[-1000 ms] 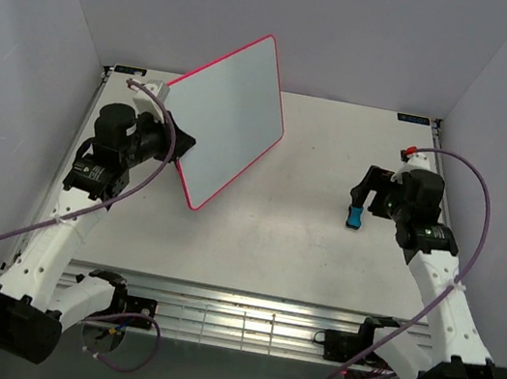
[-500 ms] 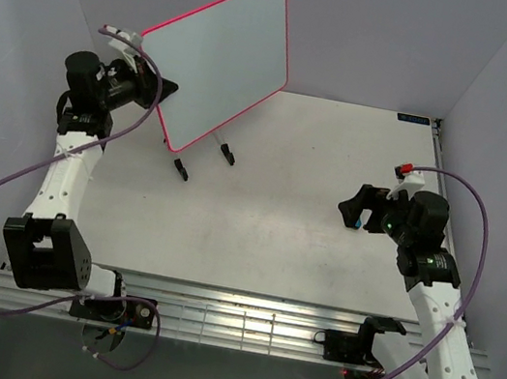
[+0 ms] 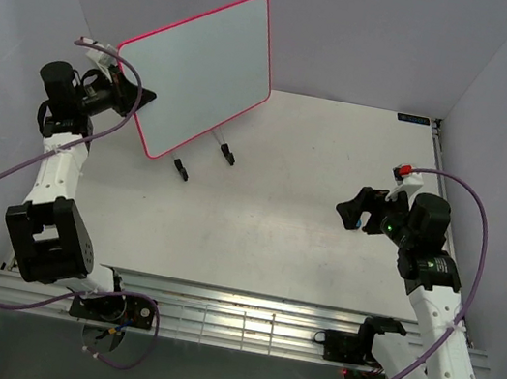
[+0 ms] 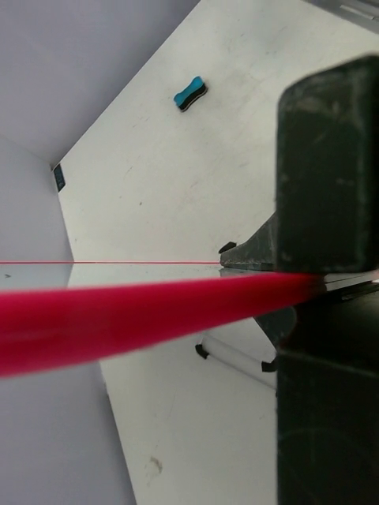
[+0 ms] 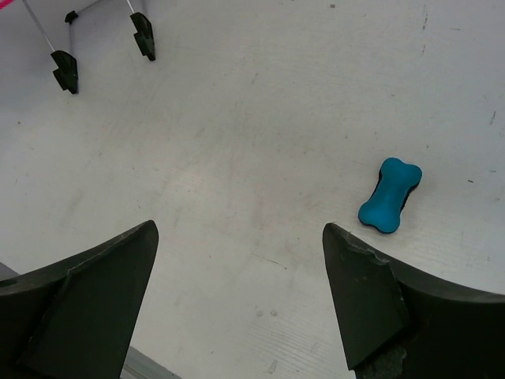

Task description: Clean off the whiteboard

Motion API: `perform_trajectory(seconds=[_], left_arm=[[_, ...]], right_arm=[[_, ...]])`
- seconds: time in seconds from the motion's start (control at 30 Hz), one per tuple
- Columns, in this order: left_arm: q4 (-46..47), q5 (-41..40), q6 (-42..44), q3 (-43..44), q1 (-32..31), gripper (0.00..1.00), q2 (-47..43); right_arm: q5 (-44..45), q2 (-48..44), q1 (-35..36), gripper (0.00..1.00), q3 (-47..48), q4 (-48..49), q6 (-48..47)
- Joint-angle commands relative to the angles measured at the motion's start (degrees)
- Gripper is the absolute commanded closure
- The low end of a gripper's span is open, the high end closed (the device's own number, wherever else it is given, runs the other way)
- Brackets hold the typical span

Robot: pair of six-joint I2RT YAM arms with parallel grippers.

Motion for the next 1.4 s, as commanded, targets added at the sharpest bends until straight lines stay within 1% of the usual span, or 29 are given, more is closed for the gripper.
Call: perform_trajectory(seconds=[0.0, 0.1, 0.17, 0.2, 0.3, 0.37, 0.53, 0.63, 0.83, 1.03, 1.37], left_arm=[[10.5, 7.3, 1.3, 0.0, -0.2, 1.0, -4.5], [11.0, 8.1, 2.5, -0.6, -0.1, 1.0, -3.8], [11.5, 10.8, 3.2, 0.2, 0.2, 1.0, -1.1], [11.5, 13.7, 3.2, 2.1, 0.4, 1.0, 0.3], [11.9, 16.2, 0.5, 5.8, 1.3, 1.0, 5.3], [12.1, 17.5, 1.2, 6.7, 1.4, 1.0, 6.5], [12.1, 14.1, 5.3, 1.4, 2.6, 1.0, 5.6], [12.1, 13.5, 6.1, 0.6, 2.7, 1.0, 5.9], [12.1, 14.5, 5.4, 2.2, 3.4, 1.0, 8.8], [11.9, 16.6, 7.8, -0.2, 4.8, 1.0, 8.4], [11.9, 19.5, 7.8, -2.5, 5.1, 1.0, 8.7]], right_arm=[[-2.4, 0.5, -0.1, 0.1, 0.5, 2.2, -0.5], [-3.2, 0.2, -0.1, 0.1, 0.1, 2.6, -0.5], [-3.4, -0.1, -0.1, 0.1, 0.2, 2.6, -0.5], [-3.5, -0.2, -0.1, 0.1, 0.2, 2.5, -0.5], [-4.0, -1.2, -0.1, 0.1, -0.4, 2.9, -0.5], [-3.9, -1.6, -0.1, 0.1, -0.5, 2.9, -0.5], [-4.0, -1.5, -0.1, 0.1, -0.5, 3.6, -0.4], [-4.5, -1.6, -0.1, 0.1, 0.0, 3.1, -0.5], [-4.2, -2.5, 0.1, 0.1, 0.2, 2.9, -0.7], [-5.0, -2.7, 0.3, 0.1, -0.7, 3.6, -0.4], [-6.1, -2.9, 1.0, 0.1, -1.7, 4.3, -0.2]])
